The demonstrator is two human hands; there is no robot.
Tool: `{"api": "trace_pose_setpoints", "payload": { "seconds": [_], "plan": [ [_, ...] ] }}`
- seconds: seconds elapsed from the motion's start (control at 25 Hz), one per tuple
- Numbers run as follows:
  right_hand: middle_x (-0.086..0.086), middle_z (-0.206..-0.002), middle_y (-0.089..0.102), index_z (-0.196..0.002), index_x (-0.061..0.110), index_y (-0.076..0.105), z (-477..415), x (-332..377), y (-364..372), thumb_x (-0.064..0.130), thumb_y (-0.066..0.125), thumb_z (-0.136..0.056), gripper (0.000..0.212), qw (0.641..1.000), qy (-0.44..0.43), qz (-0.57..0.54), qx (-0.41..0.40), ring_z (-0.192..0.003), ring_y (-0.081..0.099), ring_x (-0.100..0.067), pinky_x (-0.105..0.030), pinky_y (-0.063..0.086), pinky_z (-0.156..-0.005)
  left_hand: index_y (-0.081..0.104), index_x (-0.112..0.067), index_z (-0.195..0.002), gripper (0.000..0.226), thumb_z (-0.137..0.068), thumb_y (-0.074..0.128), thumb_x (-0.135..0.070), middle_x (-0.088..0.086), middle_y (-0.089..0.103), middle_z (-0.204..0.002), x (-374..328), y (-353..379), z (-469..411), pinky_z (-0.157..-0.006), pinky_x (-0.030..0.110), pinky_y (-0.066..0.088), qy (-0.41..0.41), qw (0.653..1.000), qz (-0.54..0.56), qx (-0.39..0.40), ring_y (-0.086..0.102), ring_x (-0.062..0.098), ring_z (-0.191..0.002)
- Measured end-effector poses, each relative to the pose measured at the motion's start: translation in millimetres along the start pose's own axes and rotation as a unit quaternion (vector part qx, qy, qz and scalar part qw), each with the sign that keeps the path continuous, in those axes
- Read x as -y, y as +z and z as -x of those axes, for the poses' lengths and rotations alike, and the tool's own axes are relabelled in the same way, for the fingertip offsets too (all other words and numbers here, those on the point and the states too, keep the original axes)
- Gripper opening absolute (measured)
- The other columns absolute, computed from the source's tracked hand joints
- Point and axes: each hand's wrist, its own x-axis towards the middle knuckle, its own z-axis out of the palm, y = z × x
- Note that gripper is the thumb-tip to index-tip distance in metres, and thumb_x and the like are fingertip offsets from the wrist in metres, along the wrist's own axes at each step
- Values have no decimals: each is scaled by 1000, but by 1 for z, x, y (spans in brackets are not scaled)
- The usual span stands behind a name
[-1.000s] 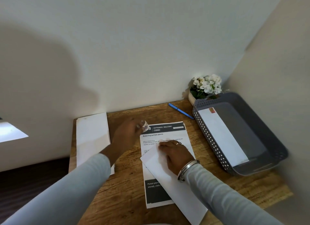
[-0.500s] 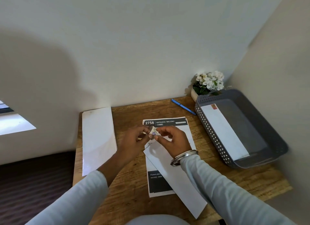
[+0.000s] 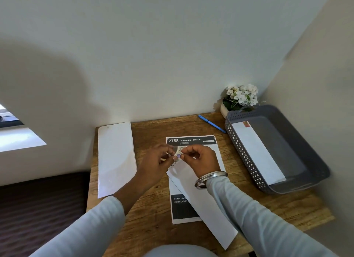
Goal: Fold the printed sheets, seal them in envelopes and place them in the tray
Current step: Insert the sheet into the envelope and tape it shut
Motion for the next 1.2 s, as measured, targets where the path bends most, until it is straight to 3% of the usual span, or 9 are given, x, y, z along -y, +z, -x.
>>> {"api": "trace_pose_setpoints", "payload": {
  "seconds": [0.36, 0.64, 0.88, 1.04, 1.2],
  "plan": [
    [9, -80, 74, -84, 18, 76, -1, 5, -4, 21, 87, -73, 16, 999, 19, 21, 21, -74, 68, -2, -15, 54, -70, 73, -21, -96, 8, -89, 75, -25, -15, 64, -120, 3, -1, 3, -80, 25, 60, 3, 1000, -11, 5, 63, 7, -108],
    [9, -78, 74, -80, 21, 75, -3, 9, -5, 18, 86, -73, 13, 998, 42, 36, 42, -74, 69, -3, -23, 57, -73, 74, -21, -97, 11, -88, 76, -25, -17, 61, -119, 2, -3, 4, -74, 15, 56, -4, 1000, -23, 14, 61, -4, -103],
    [7, -77, 73, -78, 20, 73, -6, 8, -4, 17, 84, -75, 11, 997, 58, 39, 37, -73, 69, -6, -26, 58, -72, 75, -20, -108, 36, -78, 82, -3, -16, 57, -124, 7, -6, -1, -77, 13, 55, -18, 995, -80, 48, 62, -3, -99],
    [6, -77, 73, -77, 20, 73, -7, 8, -3, 18, 84, -75, 11, 997, 58, 31, 43, -72, 69, -6, -24, 57, -71, 76, -17, -105, 24, -84, 78, -5, -23, 57, -116, 9, -6, -3, -73, 9, 53, -11, 996, -89, 30, 60, -12, -98],
    [8, -76, 72, -76, 20, 72, -7, 6, -2, 20, 83, -76, 10, 997, 52, 46, 39, -70, 67, -2, -19, 53, -68, 76, -18, -105, 18, -87, 76, -13, -18, 61, -117, 13, -7, -4, -75, 20, 59, 8, 991, -128, 26, 61, -6, -97]
  ]
}}
